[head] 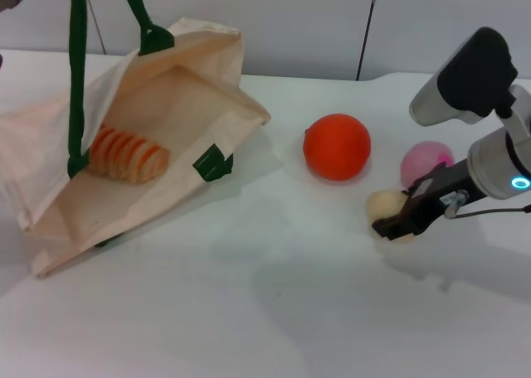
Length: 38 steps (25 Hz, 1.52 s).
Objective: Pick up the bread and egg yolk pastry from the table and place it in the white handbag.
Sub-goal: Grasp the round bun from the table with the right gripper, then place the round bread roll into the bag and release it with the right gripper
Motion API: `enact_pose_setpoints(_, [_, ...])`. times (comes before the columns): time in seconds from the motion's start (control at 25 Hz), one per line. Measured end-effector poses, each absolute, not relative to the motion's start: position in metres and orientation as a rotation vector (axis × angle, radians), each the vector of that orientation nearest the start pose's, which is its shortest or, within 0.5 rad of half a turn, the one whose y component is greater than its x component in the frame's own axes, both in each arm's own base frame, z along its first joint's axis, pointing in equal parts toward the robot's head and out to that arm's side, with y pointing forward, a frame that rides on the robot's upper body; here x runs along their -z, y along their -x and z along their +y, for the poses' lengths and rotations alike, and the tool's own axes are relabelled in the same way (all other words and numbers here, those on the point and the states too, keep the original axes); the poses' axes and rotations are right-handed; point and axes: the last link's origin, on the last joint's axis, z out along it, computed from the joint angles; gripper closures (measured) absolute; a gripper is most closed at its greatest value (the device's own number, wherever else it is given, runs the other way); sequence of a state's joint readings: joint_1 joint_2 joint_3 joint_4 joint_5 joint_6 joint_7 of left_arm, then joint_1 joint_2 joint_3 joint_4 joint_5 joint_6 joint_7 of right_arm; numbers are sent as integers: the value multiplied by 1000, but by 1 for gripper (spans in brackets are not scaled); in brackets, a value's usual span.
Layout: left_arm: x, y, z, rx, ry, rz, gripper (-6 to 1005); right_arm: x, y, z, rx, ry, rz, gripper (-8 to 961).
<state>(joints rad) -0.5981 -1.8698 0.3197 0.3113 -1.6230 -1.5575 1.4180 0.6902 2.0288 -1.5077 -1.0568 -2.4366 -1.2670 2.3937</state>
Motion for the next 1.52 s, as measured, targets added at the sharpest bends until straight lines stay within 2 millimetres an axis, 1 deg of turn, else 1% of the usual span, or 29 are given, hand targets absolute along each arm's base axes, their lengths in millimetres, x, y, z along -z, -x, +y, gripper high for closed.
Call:
enact_pose_setpoints(0.24, [-127,268,380,1603,1942,-1070,886,33,-168,370,325,2795,630,357])
enact_pose_setpoints(0.36, [-125,261,378,1634,1977,-1050,886,33,-149,366,232,2852,565,361])
enact_pose_setpoints(0.44, [-123,254,378,1652,2012,-1034,886,36,-135,362,160,2905,504,364])
enact_pose_setpoints(0.6, [-118,243,379,1668,2074,-1031,885,52,-99,358,76,2994,334,369])
enact_pose_setpoints(0.72, [-114,237,381,1670,2105,-1034,885,67,-76,358,56,3009,215,370])
enact_pose_setpoints(0.8, [-110,233,383,1672,2123,-1038,885,77,-64,356,38,3011,151,370])
enact_pose_setpoints(0.92, [-104,226,383,1686,2152,-1041,885,93,-49,360,5,2989,98,369])
enact_pose_setpoints(1.04, [-100,219,383,1705,2184,-1040,886,108,-44,371,27,2947,116,369])
enact_pose_setpoints(1.08, [-99,217,382,1712,2198,-1040,886,114,-44,378,40,2915,133,369])
enact_pose_setpoints(1.2, [-97,211,380,1742,2237,-1040,886,123,-49,392,48,2833,163,371])
enact_pose_setpoints(1.36, [-99,205,376,1785,2270,-1022,886,126,-60,412,27,2709,230,373])
enact_pose_setpoints(1.52, [-102,206,373,1808,2263,-1013,885,122,-78,431,37,2614,320,375])
